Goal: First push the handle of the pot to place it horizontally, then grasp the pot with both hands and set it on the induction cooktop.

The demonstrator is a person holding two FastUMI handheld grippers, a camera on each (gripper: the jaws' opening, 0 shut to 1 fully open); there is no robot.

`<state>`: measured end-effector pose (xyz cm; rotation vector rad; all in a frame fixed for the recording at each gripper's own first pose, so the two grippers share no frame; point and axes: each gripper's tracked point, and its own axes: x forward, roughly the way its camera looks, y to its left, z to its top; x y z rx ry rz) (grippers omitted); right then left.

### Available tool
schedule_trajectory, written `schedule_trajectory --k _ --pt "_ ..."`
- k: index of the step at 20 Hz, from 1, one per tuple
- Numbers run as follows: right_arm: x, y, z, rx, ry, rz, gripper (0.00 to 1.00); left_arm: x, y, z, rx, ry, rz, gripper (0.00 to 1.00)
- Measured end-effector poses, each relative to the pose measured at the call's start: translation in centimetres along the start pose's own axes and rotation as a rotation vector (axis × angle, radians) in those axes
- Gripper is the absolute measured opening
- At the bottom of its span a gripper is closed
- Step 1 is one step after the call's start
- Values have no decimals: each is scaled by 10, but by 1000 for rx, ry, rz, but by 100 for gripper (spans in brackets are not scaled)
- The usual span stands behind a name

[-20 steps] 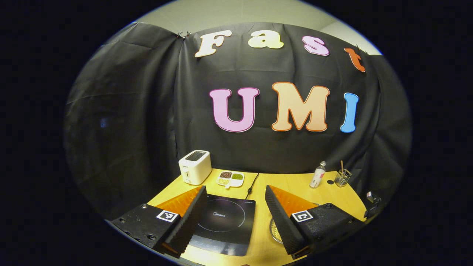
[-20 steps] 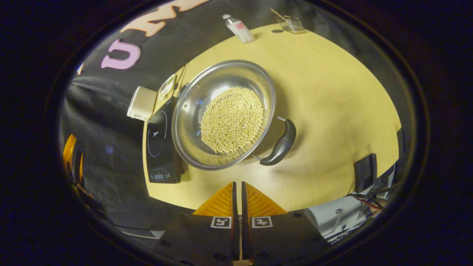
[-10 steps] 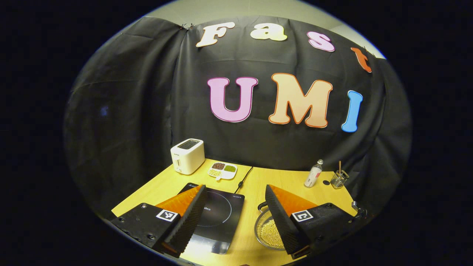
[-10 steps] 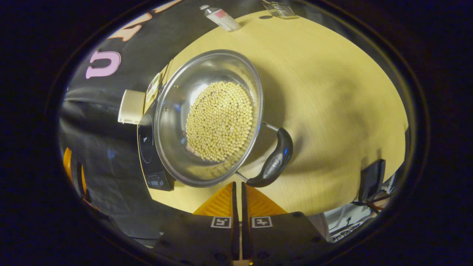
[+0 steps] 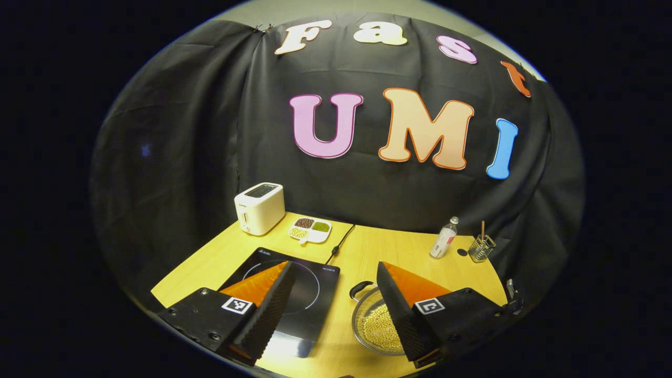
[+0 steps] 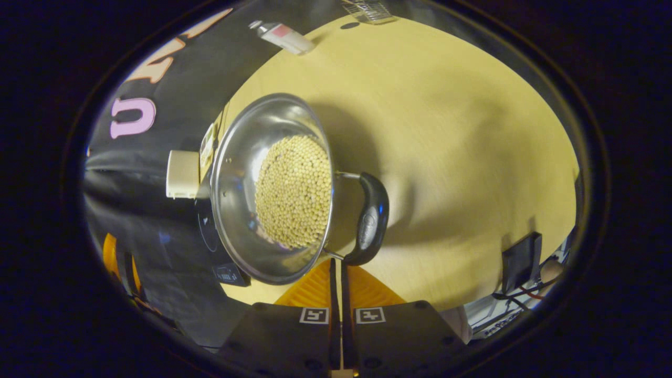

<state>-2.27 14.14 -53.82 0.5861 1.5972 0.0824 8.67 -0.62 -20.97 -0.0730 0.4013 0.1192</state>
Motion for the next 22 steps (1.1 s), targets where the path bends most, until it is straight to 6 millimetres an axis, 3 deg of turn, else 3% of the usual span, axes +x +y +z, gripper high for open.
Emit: schedule_trajectory --k 1,2,12,13,14,20,22 --pt "0 -3 4 10 -6 2 4 1 -1 -4 2 10 3 92" --pt "0 -3 9 18 -10 3 4 3 0 -5 6 15 9 96" --pt "4 -9 55 83 -43 7 5 14 15 -27 -2 88 73 97" --pt "4 -10 61 85 -49 4 0 14 18 -28 -4 93 79 97" --pt "3 -10 65 87 -57 5 6 14 21 -31 -7 100 87 97" --pt "-2 -14 98 71 -103 -9 6 15 32 -43 -24 132 128 97" --pt "-2 -14 100 66 -101 -7 5 15 35 -47 -27 142 137 97"
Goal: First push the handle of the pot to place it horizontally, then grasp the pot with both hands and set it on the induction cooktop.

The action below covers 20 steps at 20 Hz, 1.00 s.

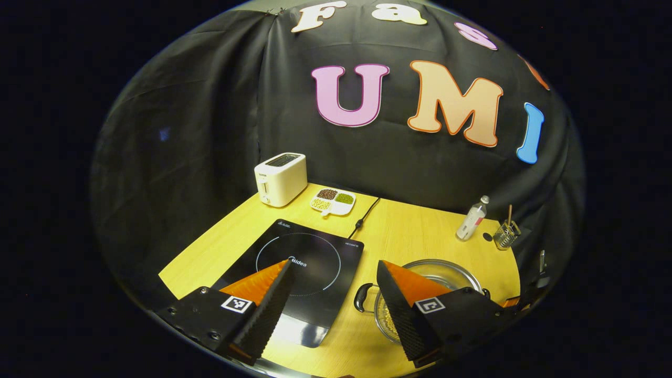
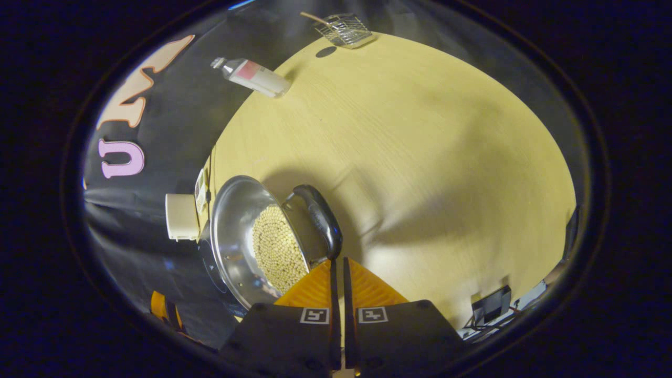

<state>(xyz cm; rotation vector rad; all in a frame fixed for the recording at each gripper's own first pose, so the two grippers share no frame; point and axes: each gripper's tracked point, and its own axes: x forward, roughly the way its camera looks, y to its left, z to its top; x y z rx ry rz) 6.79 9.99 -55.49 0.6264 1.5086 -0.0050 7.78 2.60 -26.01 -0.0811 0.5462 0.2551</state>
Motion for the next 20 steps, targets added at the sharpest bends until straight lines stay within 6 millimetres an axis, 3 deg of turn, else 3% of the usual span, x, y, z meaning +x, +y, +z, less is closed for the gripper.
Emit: schedule_trajectory --k 4,6,7,8,10,11,12,13,16,20 --pt "-2 2 -2 -18 9 2 6 1 1 -3 -2 9 12 97" --pt "-6 1 -3 -22 11 8 12 1 2 -3 -8 7 17 97" --pt "-8 0 -3 -21 11 10 6 1 2 -5 -14 9 17 97" --pt "-9 -1 -4 -18 11 16 11 1 3 -7 -19 15 18 97" --pt "-15 0 -4 -21 9 36 0 0 4 -10 -26 21 16 97" --pt "-18 2 -4 -22 9 49 2 -1 3 -12 -26 29 12 97" --pt "-24 3 -6 -24 8 62 10 -1 3 -16 -24 41 6 97" --pt "-27 5 -6 -29 6 77 24 0 3 -19 -20 56 -2 97" --pt "-36 14 -9 -42 4 120 31 5 -6 -37 -4 131 -53 96" --pt "-45 22 -4 -140 -29 135 92 13 -28 -58 -2 232 -168 96"
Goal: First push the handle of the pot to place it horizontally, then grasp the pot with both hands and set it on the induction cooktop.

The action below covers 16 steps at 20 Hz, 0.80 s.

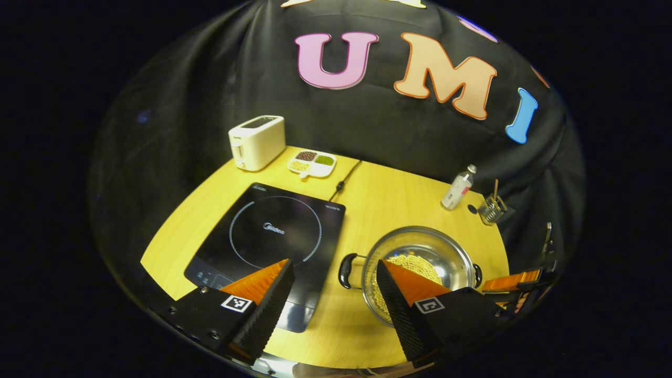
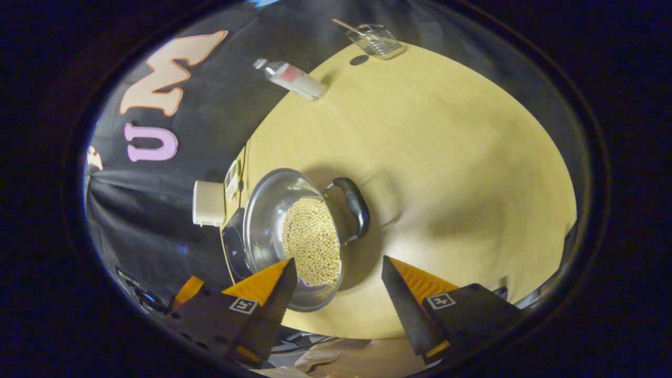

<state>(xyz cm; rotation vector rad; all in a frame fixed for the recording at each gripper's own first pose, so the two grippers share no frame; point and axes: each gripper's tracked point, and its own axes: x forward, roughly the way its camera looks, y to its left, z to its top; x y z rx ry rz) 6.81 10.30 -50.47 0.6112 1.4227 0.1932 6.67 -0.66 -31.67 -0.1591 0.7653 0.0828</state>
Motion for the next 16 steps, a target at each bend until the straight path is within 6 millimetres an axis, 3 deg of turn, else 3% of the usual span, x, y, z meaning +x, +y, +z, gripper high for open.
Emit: schedule_trajectory --k 6,7,8,13,14,16 --pt "-5 18 33 -103 -43 19 91 31 -31 -32 -31 181 -161 96" --pt "-3 21 37 -110 -45 22 91 38 -32 -35 -29 201 -168 96" --pt "-1 22 41 -110 -47 22 100 44 -31 -38 -24 219 -166 96" --pt "15 19 55 -117 -35 4 99 76 -22 -52 -19 326 -136 96" --pt "18 18 58 -119 -29 -1 99 81 -22 -55 -20 348 -138 100" --pt "25 19 62 -119 -18 0 99 92 -22 -60 -12 389 -142 96"
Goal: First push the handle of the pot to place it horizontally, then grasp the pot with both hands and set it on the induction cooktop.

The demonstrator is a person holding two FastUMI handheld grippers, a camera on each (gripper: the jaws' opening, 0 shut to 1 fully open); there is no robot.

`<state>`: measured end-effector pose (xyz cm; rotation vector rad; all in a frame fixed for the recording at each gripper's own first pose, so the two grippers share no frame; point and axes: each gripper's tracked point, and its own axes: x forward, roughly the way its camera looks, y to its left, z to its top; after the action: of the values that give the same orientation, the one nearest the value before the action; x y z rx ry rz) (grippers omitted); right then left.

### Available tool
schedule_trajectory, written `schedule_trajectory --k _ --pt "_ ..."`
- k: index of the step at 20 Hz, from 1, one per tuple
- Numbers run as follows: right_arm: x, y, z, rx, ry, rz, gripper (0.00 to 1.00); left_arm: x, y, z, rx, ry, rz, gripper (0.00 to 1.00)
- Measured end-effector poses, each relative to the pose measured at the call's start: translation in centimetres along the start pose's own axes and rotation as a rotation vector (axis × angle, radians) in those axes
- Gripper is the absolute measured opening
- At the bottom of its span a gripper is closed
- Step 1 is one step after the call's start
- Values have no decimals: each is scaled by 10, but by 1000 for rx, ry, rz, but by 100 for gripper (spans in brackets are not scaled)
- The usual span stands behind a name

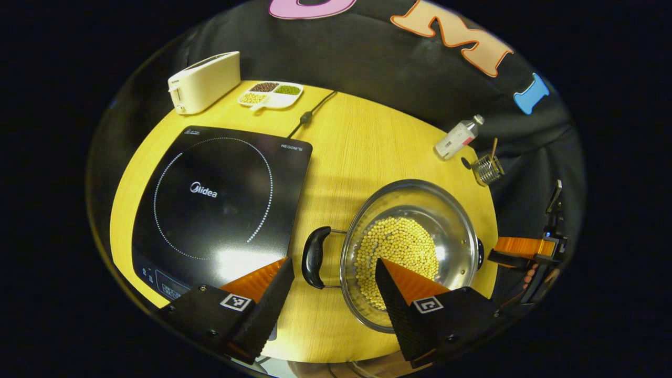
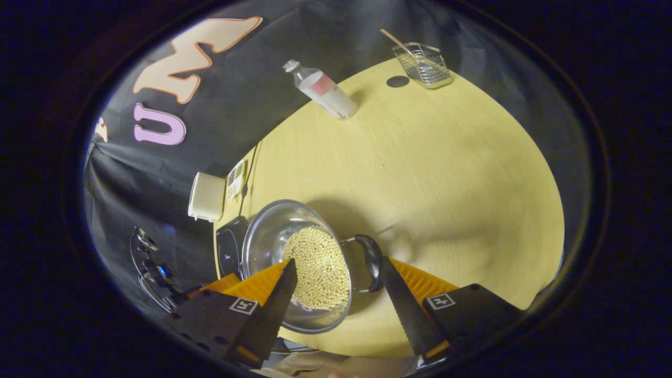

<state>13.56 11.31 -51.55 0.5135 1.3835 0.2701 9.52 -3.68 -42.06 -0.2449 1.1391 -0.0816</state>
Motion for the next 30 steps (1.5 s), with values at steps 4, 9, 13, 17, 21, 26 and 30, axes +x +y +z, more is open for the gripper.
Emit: schedule_trajectory --k 4,9,13,17,21,26,30 --pt "16 -9 0 -25 24 -26 91 17 1 3 14 46 2 93" --pt "34 -9 -10 -59 77 -37 92 35 4 0 31 102 11 95" --pt "46 -12 -19 -86 121 -53 89 43 7 -1 -5 114 13 86" --pt "58 -18 -23 -95 154 -68 95 52 11 -7 -38 152 18 78" --pt "66 -23 -24 -88 172 -81 79 55 14 -8 1 175 33 77" --pt "67 -31 -25 -91 186 -117 57 56 16 -9 30 207 53 66" --pt "68 -34 -20 -125 160 -170 53 55 13 -10 26 219 75 64"
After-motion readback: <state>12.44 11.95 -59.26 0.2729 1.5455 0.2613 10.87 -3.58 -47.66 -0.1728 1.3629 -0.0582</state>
